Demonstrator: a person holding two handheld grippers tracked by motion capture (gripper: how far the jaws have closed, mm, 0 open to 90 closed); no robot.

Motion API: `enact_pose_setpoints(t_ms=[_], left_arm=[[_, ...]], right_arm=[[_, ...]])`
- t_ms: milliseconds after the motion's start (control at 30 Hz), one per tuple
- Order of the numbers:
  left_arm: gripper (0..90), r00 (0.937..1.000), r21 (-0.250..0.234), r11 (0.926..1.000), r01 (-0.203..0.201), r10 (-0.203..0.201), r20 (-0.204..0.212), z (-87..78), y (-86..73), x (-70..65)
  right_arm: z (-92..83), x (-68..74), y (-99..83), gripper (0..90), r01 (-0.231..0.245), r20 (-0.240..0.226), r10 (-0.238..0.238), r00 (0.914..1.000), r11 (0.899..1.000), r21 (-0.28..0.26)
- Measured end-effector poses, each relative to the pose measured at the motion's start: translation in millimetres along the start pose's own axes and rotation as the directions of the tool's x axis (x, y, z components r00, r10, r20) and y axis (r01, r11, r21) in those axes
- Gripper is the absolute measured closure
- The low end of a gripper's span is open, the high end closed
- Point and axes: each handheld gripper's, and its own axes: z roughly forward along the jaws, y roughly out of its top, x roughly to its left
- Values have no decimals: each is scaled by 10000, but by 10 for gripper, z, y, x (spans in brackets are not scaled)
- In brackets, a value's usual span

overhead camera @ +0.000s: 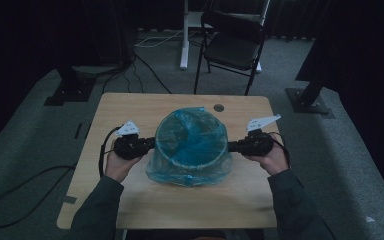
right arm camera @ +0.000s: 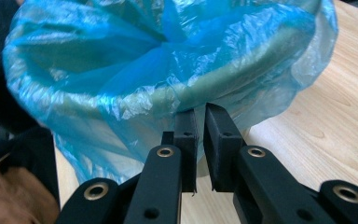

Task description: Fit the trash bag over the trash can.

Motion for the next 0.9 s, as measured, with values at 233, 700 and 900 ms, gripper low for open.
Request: enact_pose_setpoints(t_ms=[233,700,900], left_arm=[[781,9993,-84,9998,183,-185,-323,24,87,28],[785,9976,115,9994,327,-319,-620,289,208,98],[783,9990,346,9991,226,-212,-392,470,244,67]], right_arm=[[-111,-112,111,790,-214,1379,200,9902,9997,85],[-49,-298,421,743,-421,2482,639,9666,9949,-918],[-16,-349,487,690,-520,2822,822,9558,9922,-1131]])
